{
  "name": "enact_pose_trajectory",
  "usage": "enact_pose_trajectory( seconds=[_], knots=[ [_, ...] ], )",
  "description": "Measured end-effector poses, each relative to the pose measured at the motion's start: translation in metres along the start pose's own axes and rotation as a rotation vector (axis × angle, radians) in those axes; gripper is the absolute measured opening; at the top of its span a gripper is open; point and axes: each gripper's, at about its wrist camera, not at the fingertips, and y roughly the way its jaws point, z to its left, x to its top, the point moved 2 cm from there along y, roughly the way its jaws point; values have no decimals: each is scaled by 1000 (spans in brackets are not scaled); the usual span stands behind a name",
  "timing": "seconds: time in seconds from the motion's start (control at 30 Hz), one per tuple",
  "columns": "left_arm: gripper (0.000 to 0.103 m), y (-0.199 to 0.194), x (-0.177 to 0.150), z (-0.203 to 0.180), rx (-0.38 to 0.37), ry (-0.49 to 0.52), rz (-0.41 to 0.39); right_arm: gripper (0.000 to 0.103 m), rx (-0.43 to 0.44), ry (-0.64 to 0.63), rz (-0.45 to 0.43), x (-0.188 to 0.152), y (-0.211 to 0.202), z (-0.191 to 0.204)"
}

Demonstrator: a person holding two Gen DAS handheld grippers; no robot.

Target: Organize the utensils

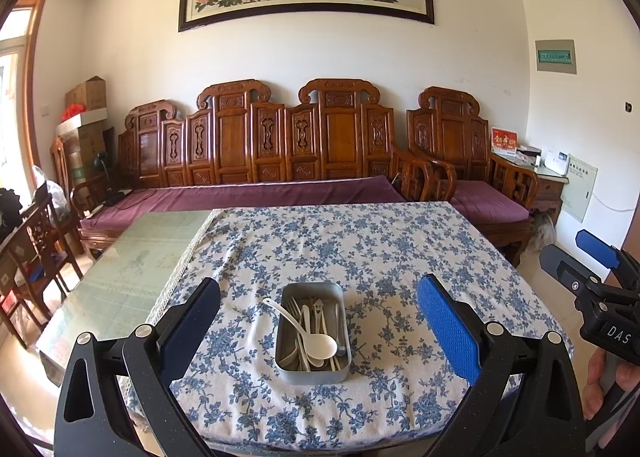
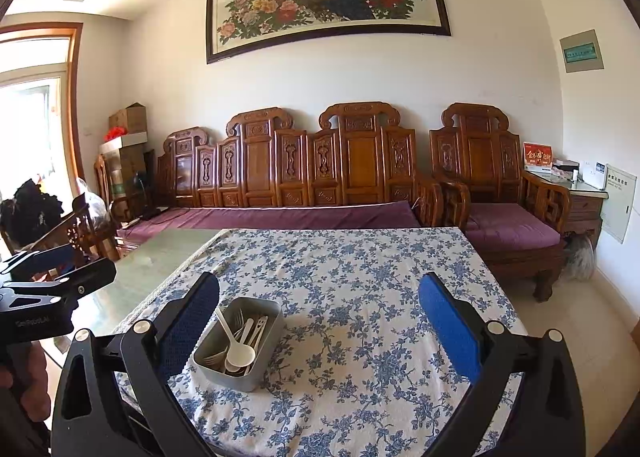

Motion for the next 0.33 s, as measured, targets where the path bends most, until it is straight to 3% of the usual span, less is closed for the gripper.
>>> enact_pose_trajectory(
  seconds=[0.33],
  knots=[
    [95, -1, 0, 0, 0, -1, 2, 101, 0, 1, 0, 0, 0, 0]
  ],
)
